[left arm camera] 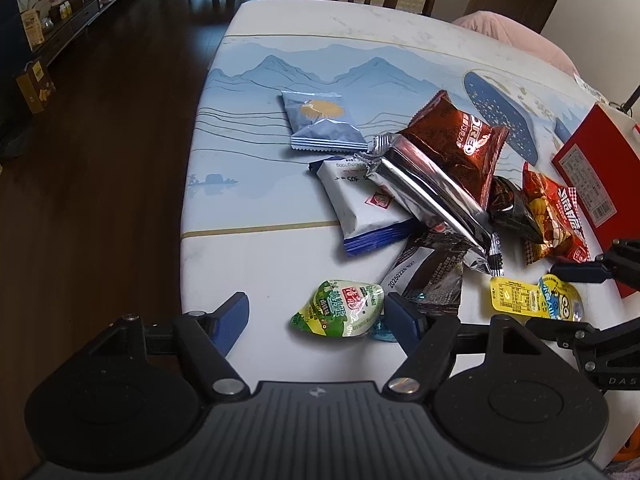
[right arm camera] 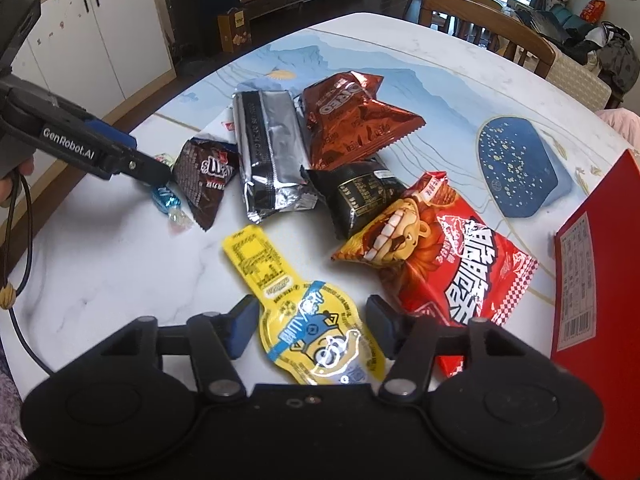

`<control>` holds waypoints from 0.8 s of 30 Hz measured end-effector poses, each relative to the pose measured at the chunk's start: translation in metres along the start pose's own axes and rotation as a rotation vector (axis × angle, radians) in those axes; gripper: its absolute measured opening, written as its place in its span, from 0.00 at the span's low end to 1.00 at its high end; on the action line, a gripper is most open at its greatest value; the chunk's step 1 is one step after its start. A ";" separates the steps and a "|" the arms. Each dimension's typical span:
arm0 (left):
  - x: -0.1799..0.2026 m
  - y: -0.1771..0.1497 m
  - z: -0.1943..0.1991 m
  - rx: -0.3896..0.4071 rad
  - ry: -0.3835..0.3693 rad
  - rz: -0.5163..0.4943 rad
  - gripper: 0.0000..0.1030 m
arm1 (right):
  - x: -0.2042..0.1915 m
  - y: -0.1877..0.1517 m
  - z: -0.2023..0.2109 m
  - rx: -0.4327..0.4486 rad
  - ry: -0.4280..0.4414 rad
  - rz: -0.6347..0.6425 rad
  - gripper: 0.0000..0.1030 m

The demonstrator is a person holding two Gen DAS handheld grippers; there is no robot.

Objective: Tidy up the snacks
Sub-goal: 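Grasp the green jelly cup with the left gripper while the right grasps the yellow minion packet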

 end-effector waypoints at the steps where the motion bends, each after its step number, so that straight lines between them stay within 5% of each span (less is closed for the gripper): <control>1: -0.001 0.000 0.001 0.001 0.003 0.005 0.67 | -0.001 0.000 0.000 -0.001 -0.003 0.004 0.54; 8: -0.005 -0.001 0.004 0.008 0.043 0.014 0.46 | -0.005 -0.002 0.002 0.004 -0.010 0.002 0.50; 24: -0.009 -0.007 0.009 0.023 0.077 0.059 0.31 | 0.001 -0.005 0.030 0.064 -0.020 -0.114 0.50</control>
Point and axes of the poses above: each gripper's, at about its wrist camera, not at the fingertips, and z roughly against the way its jaws point, x to its right, y to its top, the point moved 8 cm from there along -z, roughly the way its jaws point, and after that the axes turned 7 degrees about -x, right-handed, at the moved point
